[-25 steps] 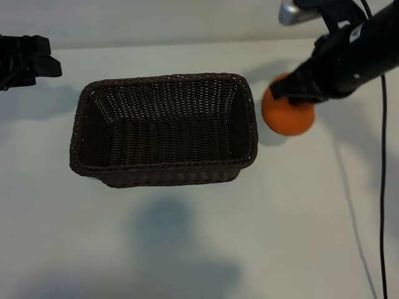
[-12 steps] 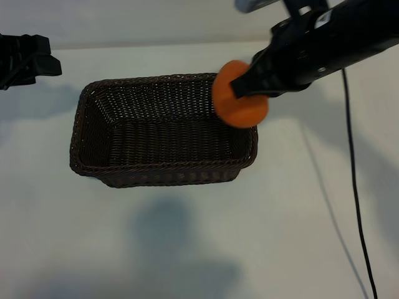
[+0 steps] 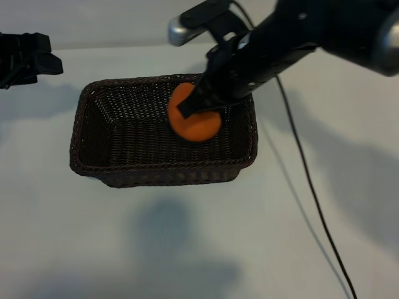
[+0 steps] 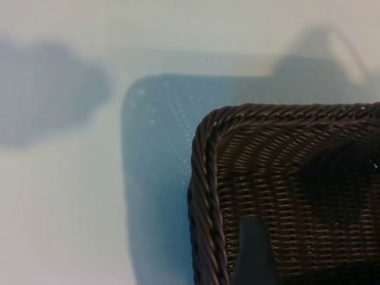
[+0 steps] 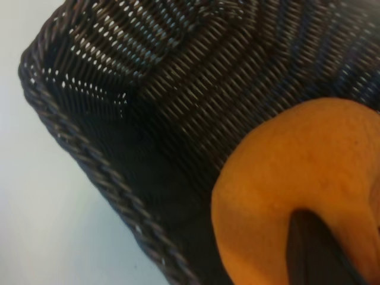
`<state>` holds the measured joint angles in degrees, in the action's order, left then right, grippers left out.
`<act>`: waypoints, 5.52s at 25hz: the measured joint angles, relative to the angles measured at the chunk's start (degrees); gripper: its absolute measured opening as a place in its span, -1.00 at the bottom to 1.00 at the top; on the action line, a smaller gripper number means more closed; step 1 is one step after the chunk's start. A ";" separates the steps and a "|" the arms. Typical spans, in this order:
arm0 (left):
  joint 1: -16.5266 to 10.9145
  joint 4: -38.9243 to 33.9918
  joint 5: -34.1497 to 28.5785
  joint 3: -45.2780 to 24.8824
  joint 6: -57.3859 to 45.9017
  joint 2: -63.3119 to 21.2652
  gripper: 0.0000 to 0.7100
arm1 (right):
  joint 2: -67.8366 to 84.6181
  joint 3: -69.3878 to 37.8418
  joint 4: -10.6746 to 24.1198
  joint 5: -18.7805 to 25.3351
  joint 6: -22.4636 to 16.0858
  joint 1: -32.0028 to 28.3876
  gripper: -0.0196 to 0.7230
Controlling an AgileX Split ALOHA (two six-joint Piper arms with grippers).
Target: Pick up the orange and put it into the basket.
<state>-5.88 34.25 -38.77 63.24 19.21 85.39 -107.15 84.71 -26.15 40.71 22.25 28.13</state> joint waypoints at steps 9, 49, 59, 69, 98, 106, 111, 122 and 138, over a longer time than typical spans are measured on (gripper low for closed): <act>0.00 0.05 0.00 0.00 0.12 0.00 0.48 | -10.68 4.87 -0.28 -0.96 2.53 3.33 -0.69; 0.00 0.16 0.00 0.00 1.29 0.00 0.48 | -13.87 24.77 12.88 21.57 -16.17 3.33 0.67; 0.00 0.22 0.00 0.00 1.29 0.00 0.48 | -13.03 31.28 23.38 29.13 -19.02 3.33 0.66; 0.00 0.22 0.00 0.00 1.50 0.00 0.48 | -8.34 31.40 26.85 29.25 -25.45 0.92 0.66; 0.00 0.27 -0.07 0.00 1.45 0.00 0.48 | -6.96 31.28 21.81 29.25 -23.95 -0.72 0.53; 0.00 3.59 -0.07 0.00 2.59 0.00 0.48 | -9.39 31.28 19.69 29.27 -22.25 -0.72 0.53; 0.00 6.00 -0.04 0.00 4.48 0.00 0.48 | -10.66 31.21 18.89 29.21 -21.66 -0.72 0.53; 0.00 6.26 0.00 0.00 4.60 0.00 0.48 | -11.04 31.21 18.89 29.21 -21.53 -0.72 0.53; 0.00 6.20 0.00 0.00 4.54 0.00 0.48 | -11.04 31.21 18.89 29.21 -21.53 -0.72 0.52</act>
<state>-5.88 40.45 -38.77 63.24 23.75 85.39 -118.19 115.93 -7.26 69.92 0.72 27.41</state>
